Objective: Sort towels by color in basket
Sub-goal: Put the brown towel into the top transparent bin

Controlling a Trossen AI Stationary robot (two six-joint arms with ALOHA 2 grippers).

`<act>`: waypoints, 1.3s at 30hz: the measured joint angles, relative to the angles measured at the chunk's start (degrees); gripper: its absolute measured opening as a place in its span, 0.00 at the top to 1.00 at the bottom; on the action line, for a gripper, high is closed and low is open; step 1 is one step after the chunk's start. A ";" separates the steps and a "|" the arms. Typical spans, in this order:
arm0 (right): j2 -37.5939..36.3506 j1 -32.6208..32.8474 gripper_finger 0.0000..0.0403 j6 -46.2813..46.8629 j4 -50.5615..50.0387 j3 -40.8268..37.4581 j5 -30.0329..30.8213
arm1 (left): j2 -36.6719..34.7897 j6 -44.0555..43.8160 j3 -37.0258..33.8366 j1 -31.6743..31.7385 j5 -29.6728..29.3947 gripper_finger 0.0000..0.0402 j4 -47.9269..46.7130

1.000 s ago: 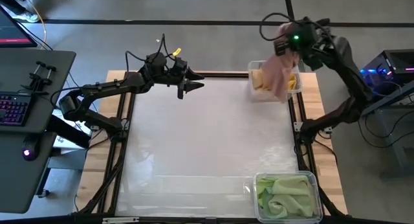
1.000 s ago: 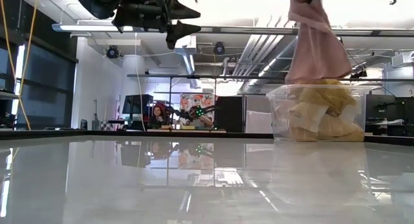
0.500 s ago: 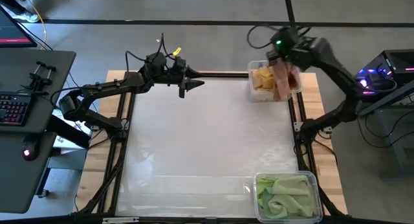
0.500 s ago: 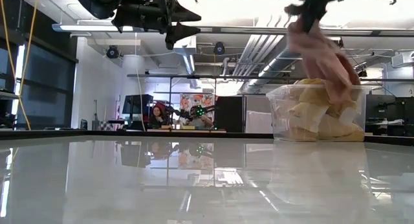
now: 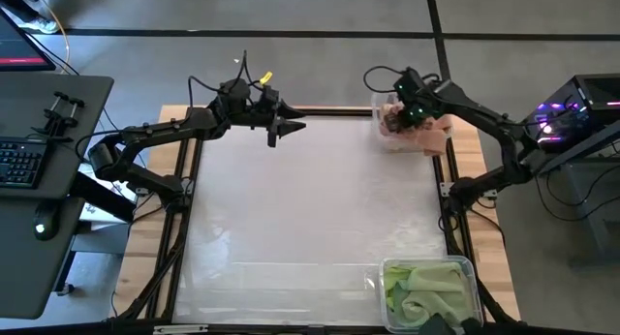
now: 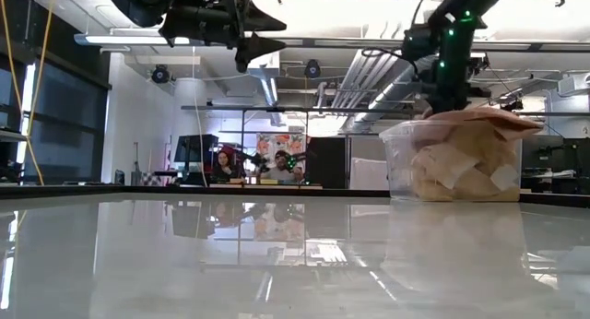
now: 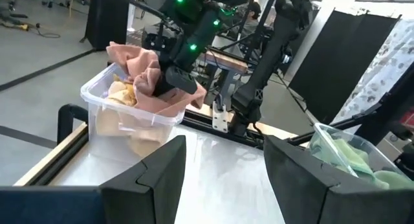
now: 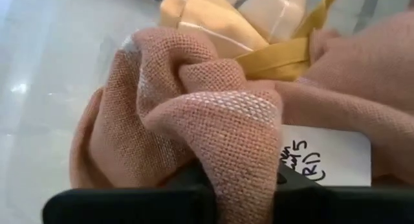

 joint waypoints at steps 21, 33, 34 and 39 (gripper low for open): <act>-0.11 -7.44 0.61 5.06 -16.59 22.09 6.32 | 0.00 -0.36 0.00 0.02 -0.59 0.52 -0.92; 7.03 -5.61 0.98 4.71 -10.48 12.50 14.82 | 0.00 -0.36 -0.02 0.04 -3.10 0.52 -0.63; 7.90 -5.72 0.99 4.54 -10.19 11.50 13.55 | 0.00 -0.36 -0.02 0.04 -3.10 0.52 -0.64; 11.25 -5.66 0.96 4.88 -4.58 6.08 4.12 | 0.00 -0.36 -0.02 -0.02 -3.10 0.52 -0.63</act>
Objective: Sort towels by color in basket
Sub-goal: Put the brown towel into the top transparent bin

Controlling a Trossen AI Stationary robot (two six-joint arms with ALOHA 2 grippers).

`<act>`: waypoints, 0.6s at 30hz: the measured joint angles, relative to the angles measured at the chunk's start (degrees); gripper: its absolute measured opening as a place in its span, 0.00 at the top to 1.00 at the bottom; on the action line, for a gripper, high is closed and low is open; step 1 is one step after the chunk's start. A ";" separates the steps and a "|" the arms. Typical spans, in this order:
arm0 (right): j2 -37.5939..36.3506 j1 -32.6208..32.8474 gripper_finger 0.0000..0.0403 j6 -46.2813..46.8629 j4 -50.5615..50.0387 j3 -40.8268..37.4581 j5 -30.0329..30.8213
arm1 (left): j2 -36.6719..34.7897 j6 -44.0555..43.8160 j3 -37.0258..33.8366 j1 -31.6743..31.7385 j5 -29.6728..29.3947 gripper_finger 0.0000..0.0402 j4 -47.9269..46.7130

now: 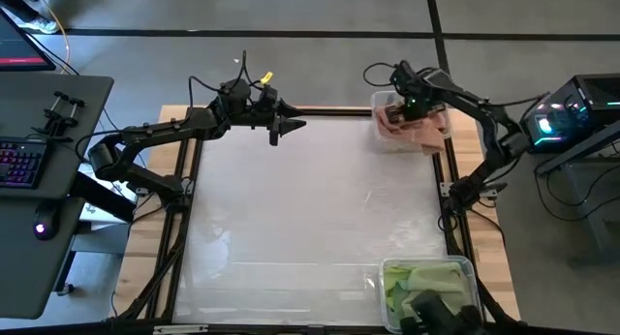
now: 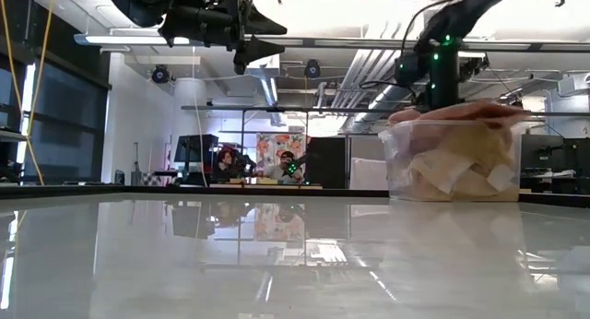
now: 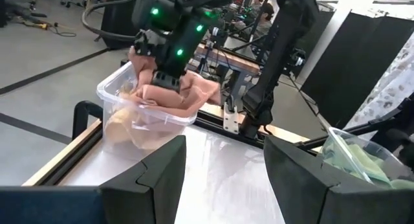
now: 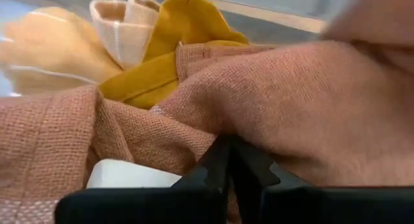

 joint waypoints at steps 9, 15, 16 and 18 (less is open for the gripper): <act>-1.50 -0.37 0.99 -3.20 -0.31 4.77 -5.74 | 0.00 0.00 0.00 -0.02 -0.02 0.52 0.02; -6.07 1.05 0.98 -4.86 -16.36 15.59 -16.40 | 0.00 -0.09 0.00 -0.02 -0.04 0.52 0.00; -7.21 1.90 0.98 -7.21 -19.52 16.55 -20.77 | 0.00 -0.14 0.00 -0.02 -0.04 0.52 0.00; -10.13 4.28 0.98 -11.33 -24.71 16.93 -29.63 | 0.00 -1.23 0.00 -0.02 -0.04 0.52 0.02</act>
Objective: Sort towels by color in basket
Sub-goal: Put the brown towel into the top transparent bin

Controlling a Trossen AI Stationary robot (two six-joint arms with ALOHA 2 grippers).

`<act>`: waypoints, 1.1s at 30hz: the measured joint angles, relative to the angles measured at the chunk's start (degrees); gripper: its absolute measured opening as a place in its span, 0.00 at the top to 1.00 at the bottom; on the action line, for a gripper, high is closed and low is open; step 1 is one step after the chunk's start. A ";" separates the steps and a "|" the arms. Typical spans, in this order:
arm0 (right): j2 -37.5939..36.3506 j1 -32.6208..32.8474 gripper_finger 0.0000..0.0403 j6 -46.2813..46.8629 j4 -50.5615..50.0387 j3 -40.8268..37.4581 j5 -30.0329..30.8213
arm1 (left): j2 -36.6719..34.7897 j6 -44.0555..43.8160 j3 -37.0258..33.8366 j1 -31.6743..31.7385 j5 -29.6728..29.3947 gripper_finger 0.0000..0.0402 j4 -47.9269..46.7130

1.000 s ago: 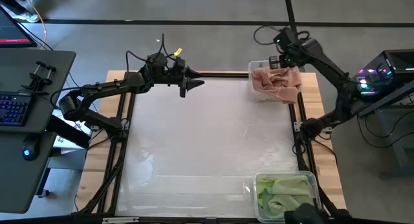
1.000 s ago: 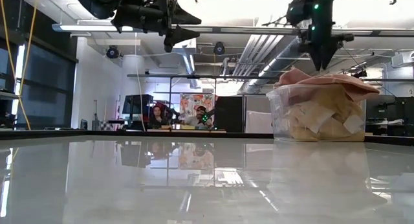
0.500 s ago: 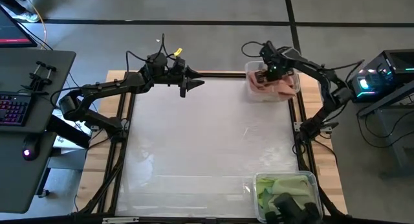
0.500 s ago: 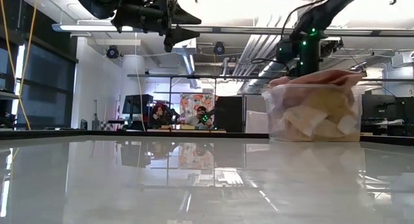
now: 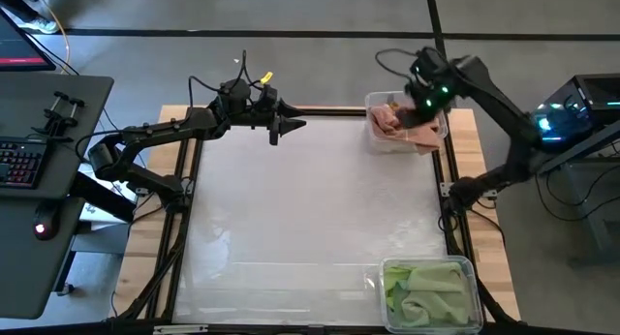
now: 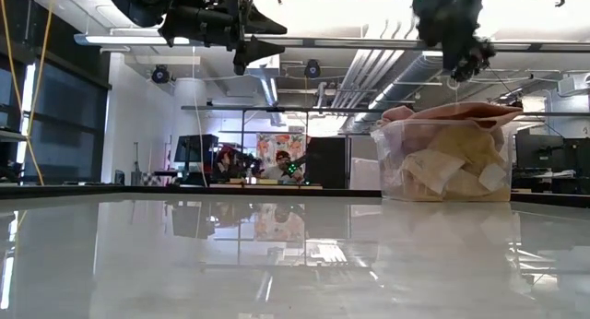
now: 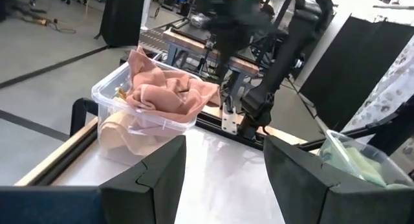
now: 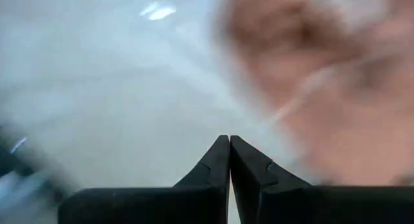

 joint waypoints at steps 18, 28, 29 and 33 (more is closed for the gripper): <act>-12.28 16.93 1.00 32.93 4.44 -24.78 32.25 | 0.02 2.24 0.00 0.00 -0.17 0.51 -0.08; -12.02 10.91 1.00 24.43 26.59 -24.48 40.88 | 0.02 2.72 0.00 0.00 -0.20 0.51 -0.13; -11.69 9.54 1.00 23.50 27.75 -24.48 40.00 | 0.02 2.74 0.00 0.00 -0.20 0.51 -0.13; -8.95 4.29 1.00 20.76 27.00 -24.48 38.85 | 0.04 2.76 0.00 0.00 -0.22 0.51 -0.13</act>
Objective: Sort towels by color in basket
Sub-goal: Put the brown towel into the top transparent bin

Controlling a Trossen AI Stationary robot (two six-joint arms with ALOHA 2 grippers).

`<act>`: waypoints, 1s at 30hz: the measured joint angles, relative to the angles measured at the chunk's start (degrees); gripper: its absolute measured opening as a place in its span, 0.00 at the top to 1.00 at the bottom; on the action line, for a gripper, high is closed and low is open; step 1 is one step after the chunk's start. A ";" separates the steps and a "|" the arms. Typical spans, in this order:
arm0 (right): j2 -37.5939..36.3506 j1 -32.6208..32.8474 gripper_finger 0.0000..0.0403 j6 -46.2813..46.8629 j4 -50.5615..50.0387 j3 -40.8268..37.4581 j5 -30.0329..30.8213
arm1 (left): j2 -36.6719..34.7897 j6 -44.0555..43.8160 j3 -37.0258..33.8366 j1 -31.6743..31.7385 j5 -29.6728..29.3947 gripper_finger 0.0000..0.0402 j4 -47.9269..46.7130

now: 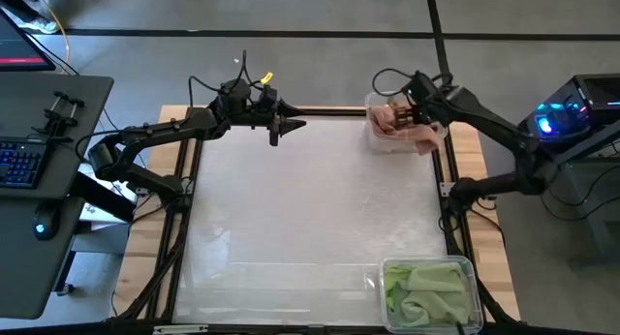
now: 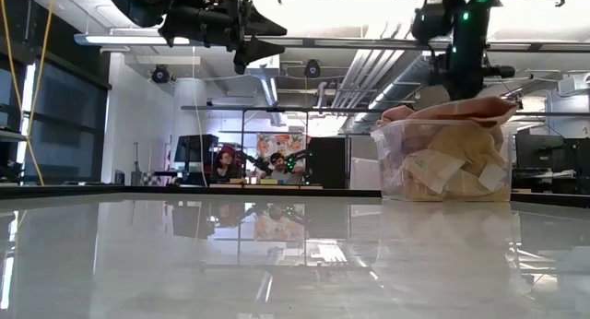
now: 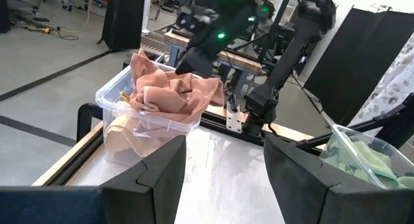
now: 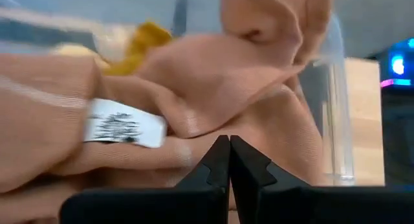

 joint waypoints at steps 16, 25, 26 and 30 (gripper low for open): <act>3.44 -0.74 1.00 -1.34 -15.98 13.08 -43.15 | 0.02 1.90 0.00 0.02 0.10 0.51 -0.04; 3.57 4.48 1.00 7.07 -27.03 6.08 -16.03 | 0.02 6.44 0.00 0.04 0.06 0.51 0.00; 3.57 4.82 1.00 8.26 -26.63 6.08 -12.42 | 0.02 6.46 0.00 0.04 0.07 0.51 0.00; 3.60 5.18 1.00 8.92 -22.19 6.03 -3.74 | 0.02 6.50 0.00 0.04 0.04 0.51 0.00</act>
